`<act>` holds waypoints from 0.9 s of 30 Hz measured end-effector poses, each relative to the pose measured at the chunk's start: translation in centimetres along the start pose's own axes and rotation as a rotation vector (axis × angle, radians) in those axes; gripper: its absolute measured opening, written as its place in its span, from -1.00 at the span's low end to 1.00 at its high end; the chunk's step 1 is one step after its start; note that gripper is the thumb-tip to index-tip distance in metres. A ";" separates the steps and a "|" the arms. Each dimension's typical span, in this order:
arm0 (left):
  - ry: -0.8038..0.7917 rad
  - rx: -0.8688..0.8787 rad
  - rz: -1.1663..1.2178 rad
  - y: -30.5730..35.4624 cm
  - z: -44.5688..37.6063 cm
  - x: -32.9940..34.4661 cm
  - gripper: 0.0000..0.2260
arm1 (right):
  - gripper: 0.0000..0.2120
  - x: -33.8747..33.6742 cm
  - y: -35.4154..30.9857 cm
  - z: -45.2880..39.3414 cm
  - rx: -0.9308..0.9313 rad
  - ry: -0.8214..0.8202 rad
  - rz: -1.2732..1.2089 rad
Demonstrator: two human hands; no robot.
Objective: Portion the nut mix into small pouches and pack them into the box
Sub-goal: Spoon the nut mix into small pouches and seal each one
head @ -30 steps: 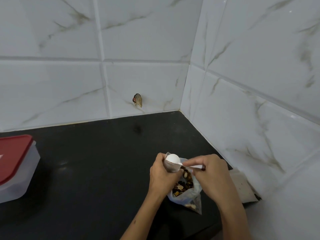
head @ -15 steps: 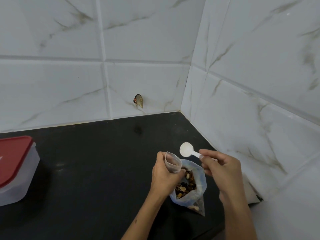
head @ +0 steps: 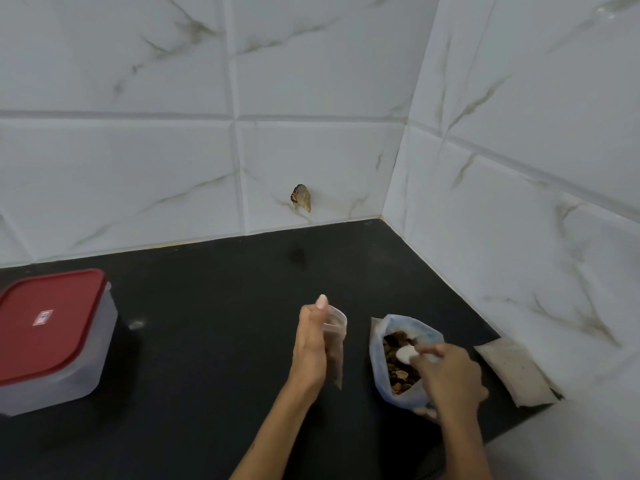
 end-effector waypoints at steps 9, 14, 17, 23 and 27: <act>0.040 0.017 0.039 0.6 0.9 -6.9 -0.13 | -0.77 6.7 -16.9 11.0 -0.803 -0.427 -0.140; 0.117 0.071 -0.089 2.1 1.9 -10.7 -0.09 | -0.88 8.7 -19.1 11.3 -0.836 -0.260 0.052; 0.134 0.079 -0.032 3.0 2.4 -11.7 -0.20 | -0.87 8.2 -20.0 12.1 -0.874 -0.166 -0.007; 0.178 0.114 0.017 4.1 2.3 -13.3 -0.41 | -0.82 8.2 -20.4 12.0 -0.882 -0.189 -0.129; 0.131 0.145 -0.015 4.3 2.3 -13.4 -0.60 | -0.77 8.1 -20.2 11.3 -0.855 -0.265 -0.330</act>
Point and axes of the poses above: each hand's wrist, its own z-axis away from the middle knuckle, its own x-axis out of the palm, y = z × x, the point moved 9 cm from there along -z, towards the middle knuckle, and after that the axes turned 10 degrees about -y, right-handed, at the moved point
